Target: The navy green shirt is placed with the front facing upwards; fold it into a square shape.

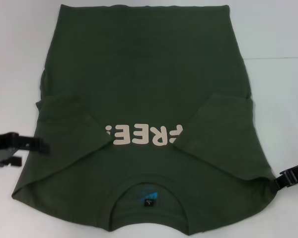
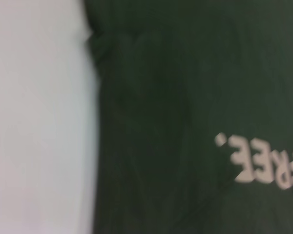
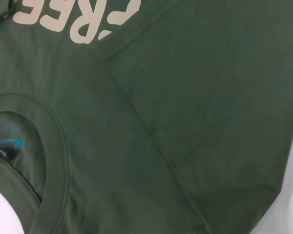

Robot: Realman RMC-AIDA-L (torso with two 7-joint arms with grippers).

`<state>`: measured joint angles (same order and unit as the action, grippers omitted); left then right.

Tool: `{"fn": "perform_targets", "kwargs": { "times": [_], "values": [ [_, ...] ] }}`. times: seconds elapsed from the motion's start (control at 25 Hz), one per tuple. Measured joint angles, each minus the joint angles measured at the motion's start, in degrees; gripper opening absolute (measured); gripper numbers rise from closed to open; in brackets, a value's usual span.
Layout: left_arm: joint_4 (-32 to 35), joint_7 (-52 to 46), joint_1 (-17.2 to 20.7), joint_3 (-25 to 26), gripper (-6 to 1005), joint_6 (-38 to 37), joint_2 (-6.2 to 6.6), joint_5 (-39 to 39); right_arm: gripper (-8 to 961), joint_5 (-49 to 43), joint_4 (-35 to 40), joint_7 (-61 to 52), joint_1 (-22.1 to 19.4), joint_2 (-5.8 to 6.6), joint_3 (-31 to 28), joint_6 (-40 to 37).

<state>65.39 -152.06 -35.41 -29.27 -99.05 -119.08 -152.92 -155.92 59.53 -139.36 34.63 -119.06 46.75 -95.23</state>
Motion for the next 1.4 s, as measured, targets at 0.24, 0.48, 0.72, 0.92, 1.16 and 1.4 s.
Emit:
{"fn": "perform_targets", "kwargs": {
  "times": [0.24,0.48,0.72,0.92,1.16,1.4],
  "values": [
    [0.30,-2.87,-0.14,0.45,853,-2.27,0.19,-5.04,37,0.00,0.01,0.25,0.15,0.03,0.00,-0.03],
    [-0.17,-3.76,0.50,0.93,850,-1.80,-0.05,-8.27,37,0.00,-0.12,0.47,0.45,0.01,0.00,0.00],
    [-2.54,-3.62,0.57,1.58,846,-0.38,-0.04,-8.55,37,0.00,-0.06,0.89,0.65,-0.01,0.00,-0.05],
    [-4.68,-3.24,0.28,1.67,843,1.26,0.18,-8.67,36,0.01,-0.09,0.93,0.71,-0.03,0.00,-0.05],
    [-5.62,-3.20,0.19,1.46,839,2.56,0.22,-9.87,36,0.00,-0.06,0.94,1.02,-0.04,0.00,-0.15],
    [-6.77,-2.74,-0.07,1.18,835,3.42,0.29,-9.98,36,0.00,-0.22,0.93,1.46,-0.04,0.19,-0.24]
  ]
}}
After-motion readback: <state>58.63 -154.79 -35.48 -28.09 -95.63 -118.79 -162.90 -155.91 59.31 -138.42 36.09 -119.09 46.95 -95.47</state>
